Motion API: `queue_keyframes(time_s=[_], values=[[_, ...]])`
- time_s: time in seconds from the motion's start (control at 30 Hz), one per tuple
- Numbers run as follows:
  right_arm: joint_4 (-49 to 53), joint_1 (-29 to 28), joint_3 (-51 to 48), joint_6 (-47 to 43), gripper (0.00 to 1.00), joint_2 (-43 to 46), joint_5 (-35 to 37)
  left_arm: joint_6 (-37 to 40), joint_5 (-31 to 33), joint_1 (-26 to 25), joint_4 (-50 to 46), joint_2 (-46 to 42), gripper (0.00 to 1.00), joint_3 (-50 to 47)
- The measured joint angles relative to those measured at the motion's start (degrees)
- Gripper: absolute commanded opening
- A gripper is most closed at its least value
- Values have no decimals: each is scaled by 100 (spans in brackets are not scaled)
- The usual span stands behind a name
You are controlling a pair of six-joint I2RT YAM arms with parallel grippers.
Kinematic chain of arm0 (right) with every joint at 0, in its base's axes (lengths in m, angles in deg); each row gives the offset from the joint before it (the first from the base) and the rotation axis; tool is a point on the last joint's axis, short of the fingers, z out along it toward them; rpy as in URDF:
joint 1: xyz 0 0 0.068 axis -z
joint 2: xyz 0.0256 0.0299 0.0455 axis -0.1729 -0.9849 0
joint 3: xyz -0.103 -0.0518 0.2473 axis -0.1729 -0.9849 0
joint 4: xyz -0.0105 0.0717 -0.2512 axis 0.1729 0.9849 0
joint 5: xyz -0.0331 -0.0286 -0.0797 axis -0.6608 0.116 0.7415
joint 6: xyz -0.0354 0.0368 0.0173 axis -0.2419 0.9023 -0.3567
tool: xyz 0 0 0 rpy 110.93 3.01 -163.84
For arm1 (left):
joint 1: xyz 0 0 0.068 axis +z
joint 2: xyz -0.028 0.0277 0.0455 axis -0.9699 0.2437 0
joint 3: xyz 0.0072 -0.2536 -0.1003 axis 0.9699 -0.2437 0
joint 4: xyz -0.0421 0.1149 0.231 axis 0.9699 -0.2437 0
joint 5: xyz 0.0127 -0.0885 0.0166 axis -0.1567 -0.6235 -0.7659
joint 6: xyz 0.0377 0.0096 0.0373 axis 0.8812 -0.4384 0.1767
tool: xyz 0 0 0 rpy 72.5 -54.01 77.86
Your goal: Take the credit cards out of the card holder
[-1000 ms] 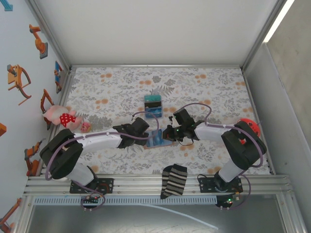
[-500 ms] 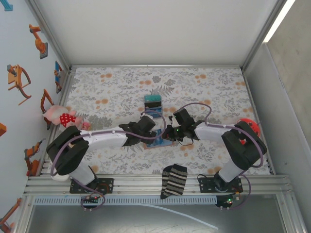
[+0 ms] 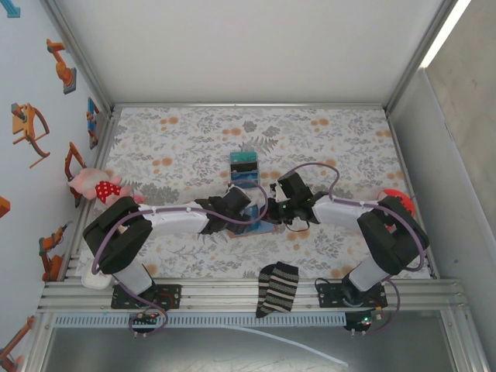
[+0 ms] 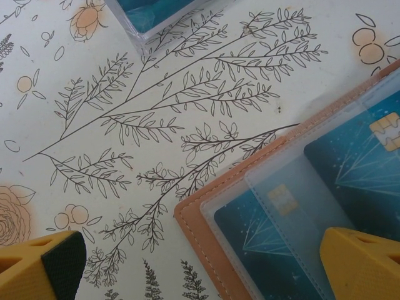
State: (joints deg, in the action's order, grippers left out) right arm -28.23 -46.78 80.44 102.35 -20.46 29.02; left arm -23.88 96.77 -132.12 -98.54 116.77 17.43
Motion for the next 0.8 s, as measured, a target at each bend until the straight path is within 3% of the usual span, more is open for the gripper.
queue_keyframes(time_s=[0.17,0.37,0.63,0.8], values=[[-28,2,-2,11,17,52,-24,-2,2,0,0,2,97,0],[-551,-11,-157,157,21,50,-223,-7,-2,0,2,7,97,2],[-828,-107,-164,157,17,-74,-238,-22,-4,0,2,7,97,2],[-752,-129,-162,101,8,-177,-151,-22,-2,0,2,7,97,2]])
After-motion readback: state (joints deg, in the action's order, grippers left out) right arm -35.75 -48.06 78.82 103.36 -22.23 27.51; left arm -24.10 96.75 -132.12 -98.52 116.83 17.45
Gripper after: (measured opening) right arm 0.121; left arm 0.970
